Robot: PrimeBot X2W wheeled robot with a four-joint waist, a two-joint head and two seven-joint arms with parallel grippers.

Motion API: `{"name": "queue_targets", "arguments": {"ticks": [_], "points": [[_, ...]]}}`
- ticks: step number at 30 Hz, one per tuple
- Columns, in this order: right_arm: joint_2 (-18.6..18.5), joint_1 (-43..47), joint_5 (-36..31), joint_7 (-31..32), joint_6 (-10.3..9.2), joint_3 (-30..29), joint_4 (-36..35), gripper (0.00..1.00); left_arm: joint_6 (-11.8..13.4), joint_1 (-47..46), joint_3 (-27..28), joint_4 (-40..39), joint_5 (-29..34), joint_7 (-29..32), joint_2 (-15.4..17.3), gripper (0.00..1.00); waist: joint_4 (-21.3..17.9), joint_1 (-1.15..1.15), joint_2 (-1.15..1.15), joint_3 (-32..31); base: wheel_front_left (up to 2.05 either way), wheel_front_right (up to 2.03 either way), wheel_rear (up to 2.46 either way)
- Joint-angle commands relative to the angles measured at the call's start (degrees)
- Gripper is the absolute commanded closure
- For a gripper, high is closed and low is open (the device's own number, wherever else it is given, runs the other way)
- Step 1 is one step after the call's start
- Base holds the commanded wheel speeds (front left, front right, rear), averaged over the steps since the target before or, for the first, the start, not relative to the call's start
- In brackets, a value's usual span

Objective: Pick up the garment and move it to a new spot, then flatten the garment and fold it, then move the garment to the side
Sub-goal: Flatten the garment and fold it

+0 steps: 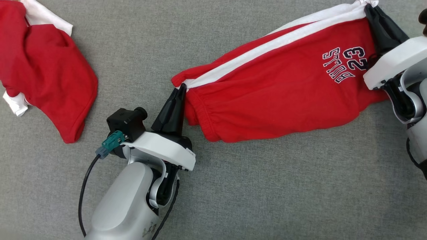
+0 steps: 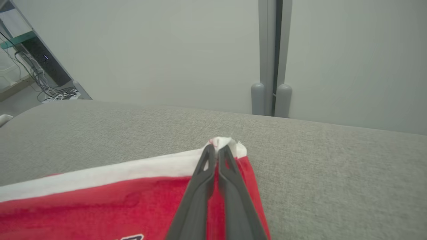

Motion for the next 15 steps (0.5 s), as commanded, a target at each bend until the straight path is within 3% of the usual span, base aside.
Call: {"name": "queue_targets", "arguments": {"ticks": [1, 8, 15], "points": [[-0.1, -1.3, 0.7, -1.8, -0.08, 0.6, 1.0, 0.00, 0.5, -1.5, -0.4, 0.6, -0.4, -1.0, 0.2, 0.00, 0.2, 0.00, 0.00, 0.2, 0.00, 0.00, 0.00], [0.2, -0.2, 0.6, -12.7, -0.05, 3.5, 1.8, 0.00, 4.8, -0.7, 1.5, -3.2, 3.7, -3.2, 0.2, 0.00, -1.7, 0.00, 0.00, -1.0, 0.00, 0.00, 0.00], [0.4, 5.0, -2.8, -14.8, -0.04, -1.7, -6.2, 0.00, 8.1, 3.9, 8.5, -14.7, 13.7, -3.2, 0.2, 0.00, -5.4, 0.00, 0.00, -3.0, 0.00, 0.00, 0.00]]}}
